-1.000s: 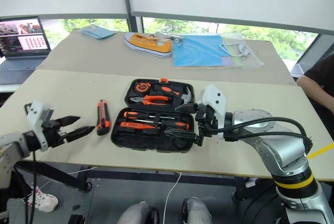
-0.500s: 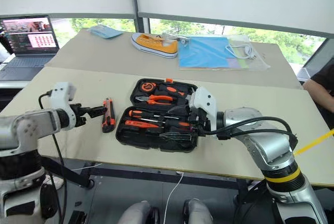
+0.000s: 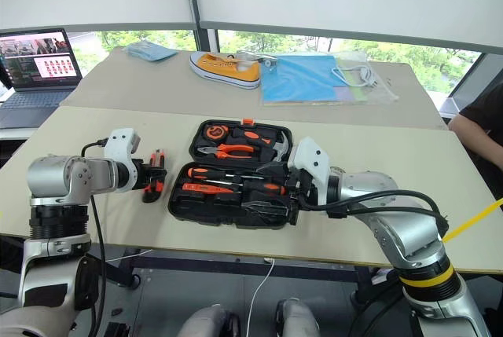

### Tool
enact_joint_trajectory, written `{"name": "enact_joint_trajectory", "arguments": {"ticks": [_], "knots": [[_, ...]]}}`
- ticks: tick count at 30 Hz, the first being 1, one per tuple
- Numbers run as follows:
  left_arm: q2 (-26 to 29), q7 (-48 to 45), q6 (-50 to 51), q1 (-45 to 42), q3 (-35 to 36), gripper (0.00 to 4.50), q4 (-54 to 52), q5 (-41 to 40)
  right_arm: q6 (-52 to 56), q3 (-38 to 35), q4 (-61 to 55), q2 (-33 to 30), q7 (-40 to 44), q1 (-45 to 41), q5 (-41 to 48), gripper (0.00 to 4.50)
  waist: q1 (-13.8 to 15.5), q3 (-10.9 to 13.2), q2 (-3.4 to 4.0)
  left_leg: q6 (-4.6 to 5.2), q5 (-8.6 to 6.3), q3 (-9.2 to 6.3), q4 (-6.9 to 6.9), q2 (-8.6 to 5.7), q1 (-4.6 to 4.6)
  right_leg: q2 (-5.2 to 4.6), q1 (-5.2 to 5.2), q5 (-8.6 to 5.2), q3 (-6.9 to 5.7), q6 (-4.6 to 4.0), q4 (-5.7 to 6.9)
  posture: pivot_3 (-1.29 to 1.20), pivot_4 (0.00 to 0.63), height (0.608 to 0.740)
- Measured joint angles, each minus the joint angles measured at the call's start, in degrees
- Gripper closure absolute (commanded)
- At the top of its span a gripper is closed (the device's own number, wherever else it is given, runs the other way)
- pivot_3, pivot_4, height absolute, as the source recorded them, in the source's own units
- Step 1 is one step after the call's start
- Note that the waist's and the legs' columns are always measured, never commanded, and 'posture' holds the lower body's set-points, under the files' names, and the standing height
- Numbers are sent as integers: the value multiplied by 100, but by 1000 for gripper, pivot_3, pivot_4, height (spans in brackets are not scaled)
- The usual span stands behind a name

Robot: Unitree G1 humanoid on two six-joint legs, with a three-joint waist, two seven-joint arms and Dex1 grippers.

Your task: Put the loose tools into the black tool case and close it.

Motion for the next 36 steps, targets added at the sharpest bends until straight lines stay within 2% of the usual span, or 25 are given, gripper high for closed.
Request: {"name": "enact_joint_trajectory", "arguments": {"ticks": [3,5,7,9,12,14,16,19,23,31,33,34,36], "knots": [[455,-461,-518,-59,-126,2954,536,-15,121,-132,-146,-98,49,98,189,0,-22,1,-1,-8,4,5,-5,5,-3,2,-12,1,0,-1,5,0,150,718],[958,-1117,-1329,-51,-397,2962,915,60,251,-233,-246,-262,119,218,312,0,-32,9,-15,-18,10,6,-14,7,-15,2,-27,0,-7,-3,5,0,150,718],[1665,-2585,-2449,-108,-789,2962,1032,70,351,-319,-339,-406,196,307,450,0,-17,14,-23,-23,12,3,-15,12,-43,0,-52,6,-19,-23,3,0,150,718],[1994,-3562,-2910,-348,-972,2962,994,-43,386,-328,-393,-452,223,319,458,0,21,14,-22,-23,12,-2,-12,6,-45,-6,-49,12,-24,-56,2,0,150,718],[2458,-5666,-3780,-478,-1488,2962,532,-295,386,-328,-582,-539,196,483,440,0,60,12,-19,-20,11,-2,-13,0,-48,-12,-39,-5,-32,-39,-16,0,150,718],[2491,-6761,-4440,-468,-2125,2962,87,-293,396,-335,-639,-548,103,580,439,0,70,13,-18,-17,10,-2,-13,-5,-49,-14,-30,-10,-36,-30,-26,0,150,718],[2437,-7276,-4994,-452,-2712,2962,-101,-201,429,-380,-763,-550,27,681,447,0,68,13,-18,-14,11,0,-13,-3,-50,-11,-28,-11,-36,-30,-28,0,150,718],[2288,-7570,-5734,-463,-3632,2962,-76,-112,489,-451,-925,-556,-124,834,453,0,54,14,-19,16,29,-3,-3,6,-53,2,-28,-13,-36,-27,-23,0,150,718],[1932,-7611,-6472,-947,-4343,2962,468,178,586,-592,-1086,-574,-297,997,463,0,53,15,-20,42,32,-6,2,9,-55,5,-27,-16,-36,-22,-20,0,150,718],[1113,-7614,-6863,-1313,-4560,2962,1393,632,707,-751,-1334,-572,-581,1176,564,0,63,15,-20,81,20,-13,53,22,-99,18,-47,-16,-42,-20,-12,0,150,718],[1107,-7615,-6857,-1313,-4565,1978,1393,615,710,-763,-1342,-572,-614,1177,581,0,50,15,-20,85,18,-13,57,18,-102,17,-48,-14,-40,-21,-12,0,150,718],[1090,-7616,-6861,-1313,-4561,1777,1395,622,710,-766,-1344,-572,-634,1177,583,0,53,15,-20,86,17,-12,57,16,-102,16,-47,-14,-41,-20,-12,0,150,718],[1001,-7617,-6863,-1312,-4553,986,1398,653,711,-767,-1344,-572,-658,1175,590,0,61,15,-20,89,16,-12,58,15,-103,16,-47,-14,-42,-20,-13,0,150,718]]}}
